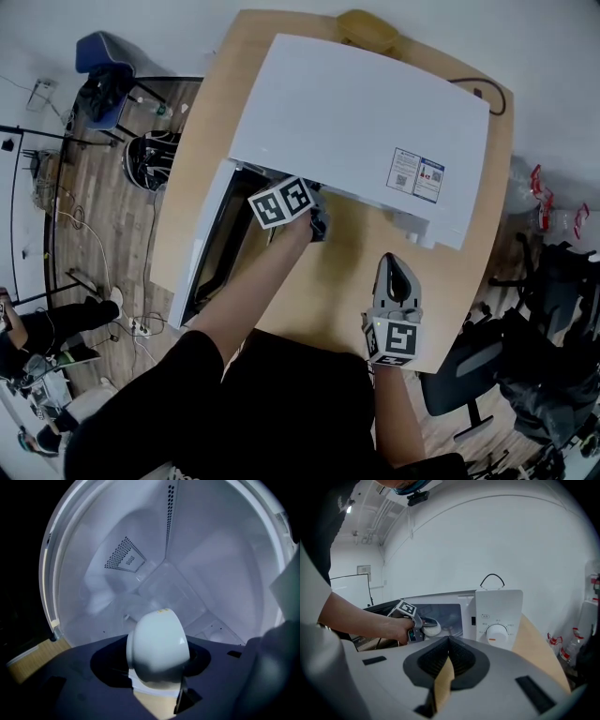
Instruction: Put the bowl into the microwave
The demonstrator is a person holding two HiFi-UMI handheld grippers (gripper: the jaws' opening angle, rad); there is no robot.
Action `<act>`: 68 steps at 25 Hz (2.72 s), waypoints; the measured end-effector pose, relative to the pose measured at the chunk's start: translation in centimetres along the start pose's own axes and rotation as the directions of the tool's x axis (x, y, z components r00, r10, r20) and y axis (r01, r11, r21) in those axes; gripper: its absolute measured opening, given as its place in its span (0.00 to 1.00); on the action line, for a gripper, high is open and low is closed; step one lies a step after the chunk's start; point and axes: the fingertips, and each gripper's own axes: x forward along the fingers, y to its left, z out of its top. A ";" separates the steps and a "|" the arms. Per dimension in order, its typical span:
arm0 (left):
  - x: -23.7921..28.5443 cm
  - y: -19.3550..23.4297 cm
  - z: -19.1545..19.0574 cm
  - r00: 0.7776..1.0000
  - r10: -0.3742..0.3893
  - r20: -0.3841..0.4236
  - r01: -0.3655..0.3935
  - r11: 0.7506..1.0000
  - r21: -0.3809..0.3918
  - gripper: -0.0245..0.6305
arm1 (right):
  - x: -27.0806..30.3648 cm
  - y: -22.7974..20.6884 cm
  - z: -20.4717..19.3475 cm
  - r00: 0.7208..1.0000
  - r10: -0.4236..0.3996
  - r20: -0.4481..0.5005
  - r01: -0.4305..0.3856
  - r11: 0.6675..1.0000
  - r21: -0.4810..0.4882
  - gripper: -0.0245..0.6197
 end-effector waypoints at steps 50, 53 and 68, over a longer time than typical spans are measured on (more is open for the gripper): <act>0.2 0.4 0.7 0.994 0.018 0.112 -0.052 0.948 0.314 0.54 | 0.3 1.6 -0.3 0.999 0.028 -0.017 -0.028 0.999 0.017 0.12; 0.1 0.4 0.8 0.992 0.011 0.124 -0.054 0.938 0.342 0.56 | 0.3 1.7 -0.5 0.999 0.032 -0.023 -0.032 0.999 0.014 0.12; -1.6 0.4 2.2 0.976 -0.085 0.201 0.015 0.945 0.327 0.61 | 0.4 1.4 -0.9 0.999 0.007 -0.043 -0.006 1.000 0.031 0.12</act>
